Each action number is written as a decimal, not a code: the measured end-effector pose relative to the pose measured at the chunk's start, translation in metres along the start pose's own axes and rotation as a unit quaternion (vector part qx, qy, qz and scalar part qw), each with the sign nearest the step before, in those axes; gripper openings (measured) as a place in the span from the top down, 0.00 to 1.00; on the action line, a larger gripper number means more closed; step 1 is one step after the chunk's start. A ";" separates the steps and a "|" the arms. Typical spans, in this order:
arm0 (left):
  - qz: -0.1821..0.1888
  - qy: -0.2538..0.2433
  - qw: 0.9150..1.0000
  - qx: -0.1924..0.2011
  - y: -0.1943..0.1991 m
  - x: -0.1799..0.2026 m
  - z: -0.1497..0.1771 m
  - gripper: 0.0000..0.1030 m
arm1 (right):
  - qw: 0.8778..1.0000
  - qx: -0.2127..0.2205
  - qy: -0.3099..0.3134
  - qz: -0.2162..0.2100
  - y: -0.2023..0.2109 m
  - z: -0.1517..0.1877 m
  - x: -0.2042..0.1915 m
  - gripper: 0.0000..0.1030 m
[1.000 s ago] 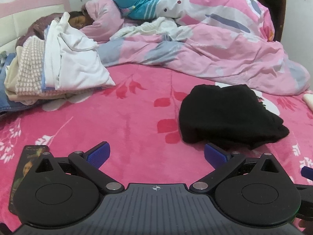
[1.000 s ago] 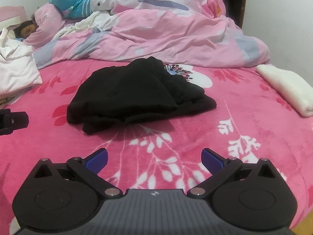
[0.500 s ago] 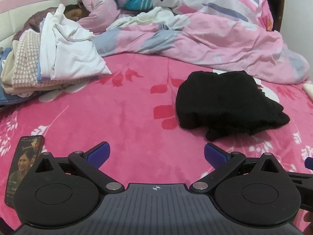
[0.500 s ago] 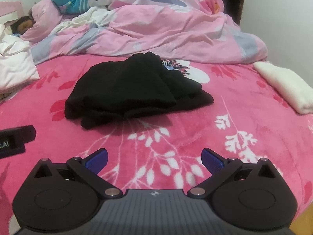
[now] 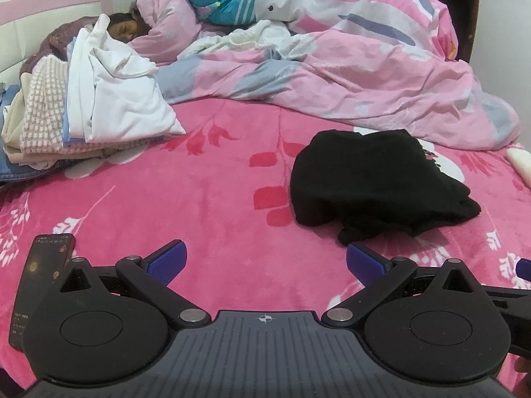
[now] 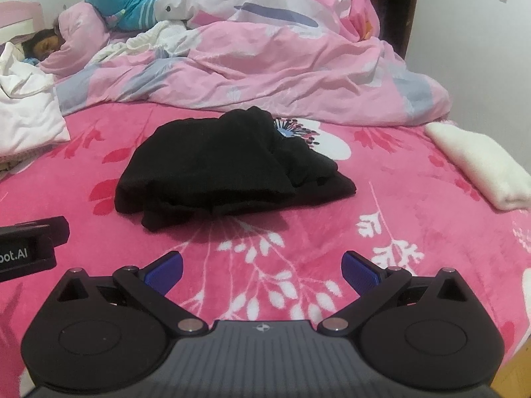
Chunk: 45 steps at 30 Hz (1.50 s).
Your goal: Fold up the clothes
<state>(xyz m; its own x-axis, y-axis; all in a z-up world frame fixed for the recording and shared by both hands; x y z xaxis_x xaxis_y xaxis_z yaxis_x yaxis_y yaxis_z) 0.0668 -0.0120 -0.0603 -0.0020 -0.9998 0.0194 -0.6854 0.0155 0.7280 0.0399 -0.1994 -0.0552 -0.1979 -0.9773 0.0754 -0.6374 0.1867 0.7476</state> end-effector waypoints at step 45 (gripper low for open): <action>-0.010 -0.010 1.000 -0.001 -0.007 0.009 0.000 0.00 | 1.000 -0.003 -0.016 0.005 -0.011 -0.003 0.009 0.00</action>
<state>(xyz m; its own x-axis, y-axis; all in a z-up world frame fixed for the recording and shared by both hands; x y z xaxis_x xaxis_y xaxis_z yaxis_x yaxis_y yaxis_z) 0.0715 -0.0206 -0.0657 -0.0032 -1.0000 -0.0094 -0.6845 -0.0047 0.7290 0.0469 -0.2102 -0.0608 -0.2286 -0.9716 0.0612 -0.6308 0.1957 0.7509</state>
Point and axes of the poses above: each gripper's, at about its wrist camera, not at the fingertips, and y roughly against the way its jaws point, x to its right, z to its underside, the point moved 8 cm from there along -y, roughly the way its jaws point, and after that the axes turned 6 degrees about -x, right-handed, at the moved point
